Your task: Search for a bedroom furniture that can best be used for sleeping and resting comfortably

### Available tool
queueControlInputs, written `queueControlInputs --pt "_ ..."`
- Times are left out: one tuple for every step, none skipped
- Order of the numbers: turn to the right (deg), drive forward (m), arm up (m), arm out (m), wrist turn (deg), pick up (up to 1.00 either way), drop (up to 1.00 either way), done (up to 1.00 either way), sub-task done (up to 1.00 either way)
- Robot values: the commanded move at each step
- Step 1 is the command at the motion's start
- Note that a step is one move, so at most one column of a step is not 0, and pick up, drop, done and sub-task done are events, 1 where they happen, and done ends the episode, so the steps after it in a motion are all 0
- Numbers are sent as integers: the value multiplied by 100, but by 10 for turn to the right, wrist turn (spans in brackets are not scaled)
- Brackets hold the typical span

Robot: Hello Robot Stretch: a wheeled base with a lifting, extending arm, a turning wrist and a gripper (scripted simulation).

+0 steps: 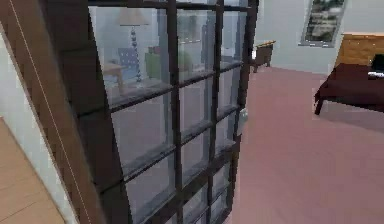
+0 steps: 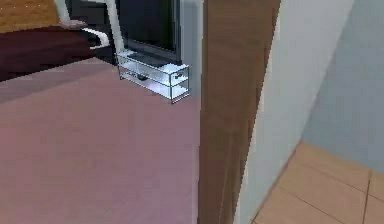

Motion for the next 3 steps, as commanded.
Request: queueControlInputs --pt "420 0 0 0 0 0 0 0 0" --pt "0 100 0 0 0 0 0 0 0" --pt "0 100 0 0 0 0 0 0 0"
